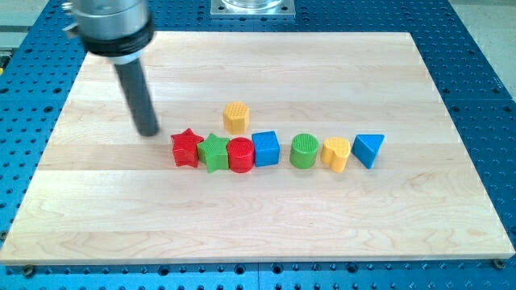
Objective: Slide the red star to the left of the yellow hexagon
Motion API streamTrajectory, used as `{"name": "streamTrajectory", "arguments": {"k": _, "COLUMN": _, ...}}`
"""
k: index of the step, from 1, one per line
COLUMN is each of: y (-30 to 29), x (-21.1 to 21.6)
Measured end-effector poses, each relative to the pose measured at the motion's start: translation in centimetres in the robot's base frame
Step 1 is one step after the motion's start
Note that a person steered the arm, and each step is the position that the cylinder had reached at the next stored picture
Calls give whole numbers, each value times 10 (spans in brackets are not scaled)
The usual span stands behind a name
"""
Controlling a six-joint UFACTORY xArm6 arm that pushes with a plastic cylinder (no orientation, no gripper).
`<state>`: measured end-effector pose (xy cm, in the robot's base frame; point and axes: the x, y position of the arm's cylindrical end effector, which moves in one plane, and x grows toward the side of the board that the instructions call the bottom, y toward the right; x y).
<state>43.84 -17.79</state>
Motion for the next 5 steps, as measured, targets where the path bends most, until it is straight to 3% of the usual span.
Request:
{"name": "streamTrajectory", "arguments": {"k": 2, "y": -11, "x": 89}}
{"name": "streamTrajectory", "arguments": {"k": 5, "y": 64, "x": 81}}
